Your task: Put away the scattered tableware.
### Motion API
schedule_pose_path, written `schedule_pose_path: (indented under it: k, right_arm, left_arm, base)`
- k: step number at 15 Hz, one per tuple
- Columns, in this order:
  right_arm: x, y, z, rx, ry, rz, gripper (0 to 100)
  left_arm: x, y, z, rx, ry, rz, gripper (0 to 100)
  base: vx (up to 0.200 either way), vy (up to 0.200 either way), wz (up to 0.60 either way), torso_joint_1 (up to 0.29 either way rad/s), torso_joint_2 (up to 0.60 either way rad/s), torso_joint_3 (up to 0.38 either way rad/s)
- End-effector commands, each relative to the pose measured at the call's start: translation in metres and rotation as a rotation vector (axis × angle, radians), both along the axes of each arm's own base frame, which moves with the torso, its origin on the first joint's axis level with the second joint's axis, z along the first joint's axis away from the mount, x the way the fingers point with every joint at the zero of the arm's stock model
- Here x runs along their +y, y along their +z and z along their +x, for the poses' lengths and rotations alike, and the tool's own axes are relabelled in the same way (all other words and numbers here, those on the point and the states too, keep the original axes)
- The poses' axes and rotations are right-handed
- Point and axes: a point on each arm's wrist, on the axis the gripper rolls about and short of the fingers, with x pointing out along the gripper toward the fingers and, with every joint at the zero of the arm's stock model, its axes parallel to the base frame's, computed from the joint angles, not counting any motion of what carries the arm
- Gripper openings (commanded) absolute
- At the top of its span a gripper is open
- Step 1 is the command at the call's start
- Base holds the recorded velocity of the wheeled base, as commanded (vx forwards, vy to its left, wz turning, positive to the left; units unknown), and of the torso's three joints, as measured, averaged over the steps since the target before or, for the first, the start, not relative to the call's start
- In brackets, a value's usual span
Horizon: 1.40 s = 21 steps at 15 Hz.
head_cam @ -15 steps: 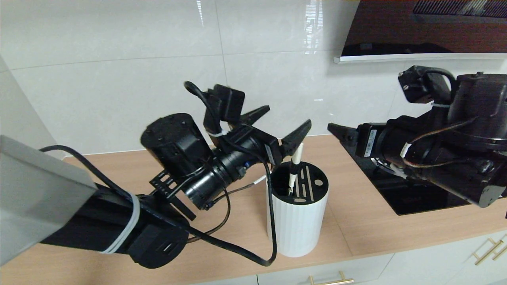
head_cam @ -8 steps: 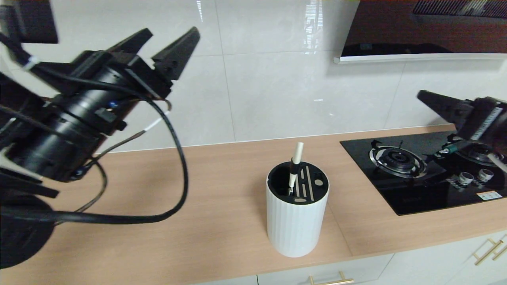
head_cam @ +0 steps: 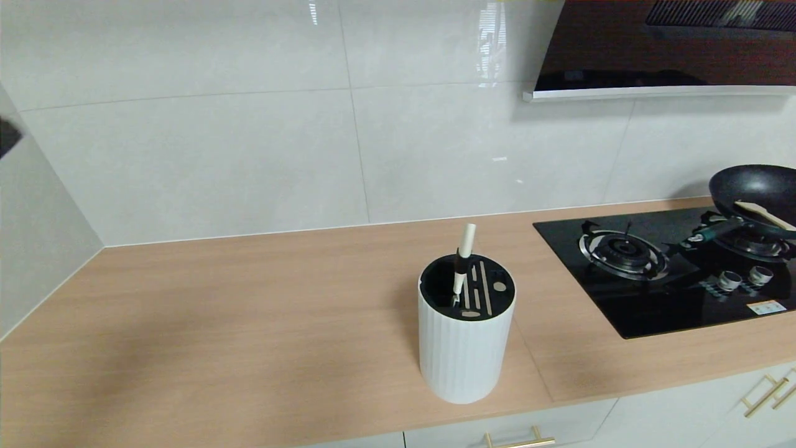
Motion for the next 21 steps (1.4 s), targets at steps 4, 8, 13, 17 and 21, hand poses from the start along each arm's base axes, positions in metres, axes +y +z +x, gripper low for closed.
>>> schedule_pose_path:
  k: [4,8,13,17,21]
  right_arm:
    - [-0.018,-0.047,-0.095,-0.110,-0.151,-0.058,100]
    - [-0.009,-0.050,-0.102,-0.134,-0.296,-0.054,100]
    - [-0.007,-0.079,-0.095,-0.130,-0.348,0.011,100]
    - [-0.007,-0.118,-0.067,-0.021,-0.344,0.004,100]
    - [-0.006,-0.155,-0.048,0.010,-0.270,-0.022,100]
  left_arm:
    - [0.035,-0.054,-0.123,-0.002,0.025,-0.040,100]
    - [0.034,-0.079,-0.143,-0.003,0.153,-0.052,100]
    - [0.022,-0.111,-0.144,0.002,0.296,-0.047,100]
    - [0.023,-0.192,-0.093,0.153,0.387,0.097,100]
    - [0.027,-0.208,-0.092,0.317,0.602,0.167,100]
  base:
    - [0.000,0.000,0.00,0.000,0.00,0.000]
    - [0.000,0.000,0.00,0.000,0.00,0.000]
    - [0.000,0.000,0.00,0.000,0.00,0.000]
    - [0.000,0.000,0.00,0.000,0.00,0.000]
    - [0.000,0.000,0.00,0.000,0.00,0.000]
